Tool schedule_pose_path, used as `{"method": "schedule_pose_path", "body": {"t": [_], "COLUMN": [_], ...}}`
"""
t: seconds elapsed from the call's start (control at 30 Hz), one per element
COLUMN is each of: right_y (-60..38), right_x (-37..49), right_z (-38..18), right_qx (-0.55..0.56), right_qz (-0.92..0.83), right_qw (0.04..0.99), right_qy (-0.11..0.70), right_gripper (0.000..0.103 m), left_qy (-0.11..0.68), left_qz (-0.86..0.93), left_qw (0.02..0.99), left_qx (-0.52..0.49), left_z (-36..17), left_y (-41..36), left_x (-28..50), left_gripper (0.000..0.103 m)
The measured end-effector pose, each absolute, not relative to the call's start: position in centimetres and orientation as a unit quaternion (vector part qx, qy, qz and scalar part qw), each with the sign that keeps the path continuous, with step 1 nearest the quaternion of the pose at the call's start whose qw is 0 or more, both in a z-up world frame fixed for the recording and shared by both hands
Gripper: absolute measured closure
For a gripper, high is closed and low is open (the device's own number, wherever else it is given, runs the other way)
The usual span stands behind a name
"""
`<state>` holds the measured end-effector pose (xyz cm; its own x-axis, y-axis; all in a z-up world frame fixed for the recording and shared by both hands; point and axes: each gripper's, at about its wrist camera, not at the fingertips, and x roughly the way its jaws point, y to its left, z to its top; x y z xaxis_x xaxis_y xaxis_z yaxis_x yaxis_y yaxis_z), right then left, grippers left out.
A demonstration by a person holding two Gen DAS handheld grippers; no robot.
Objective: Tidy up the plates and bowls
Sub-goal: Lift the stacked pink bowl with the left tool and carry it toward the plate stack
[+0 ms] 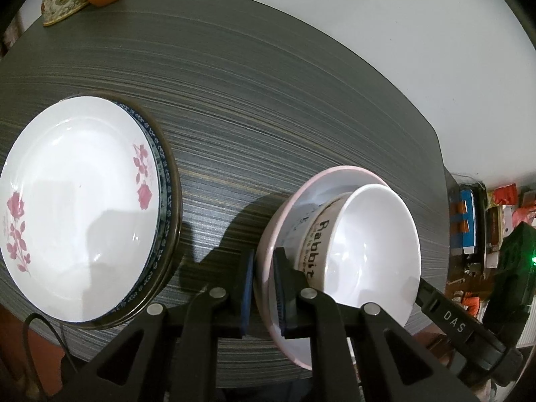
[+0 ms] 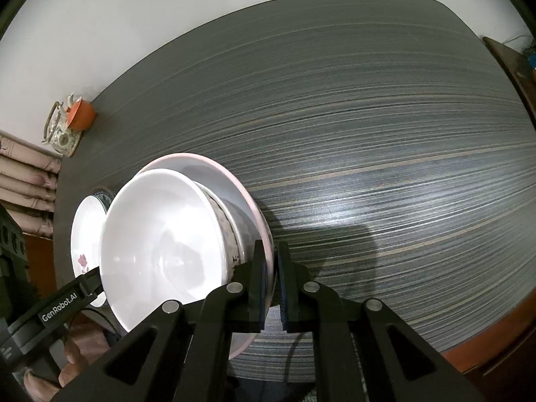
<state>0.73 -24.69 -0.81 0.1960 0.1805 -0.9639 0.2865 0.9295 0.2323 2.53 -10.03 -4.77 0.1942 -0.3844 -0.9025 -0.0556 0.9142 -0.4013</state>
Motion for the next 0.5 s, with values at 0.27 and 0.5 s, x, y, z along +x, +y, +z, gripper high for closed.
{"method": "schedule_pose_path", "body": {"t": [0.27,0.5], "right_y": [-24.6,-24.2], "right_x": [1.2,1.6], "right_z": [-0.4,0.4], "right_qx": [0.180,0.178], "right_qz": [-0.036,-0.031], "right_qw": [0.755,0.760], "right_qy": [0.629,0.625], "right_gripper": [0.093,0.093], "left_qy": [0.619,0.612], "left_qz": [-0.110,-0.104], "left_qw": [0.757,0.764], "left_qx": [-0.175,-0.178], "left_z": [-4.2,-3.0], "left_y": [-9.7,-9.0], "left_x": [2.6,2.5], "left_gripper": [0.094,0.093]}}
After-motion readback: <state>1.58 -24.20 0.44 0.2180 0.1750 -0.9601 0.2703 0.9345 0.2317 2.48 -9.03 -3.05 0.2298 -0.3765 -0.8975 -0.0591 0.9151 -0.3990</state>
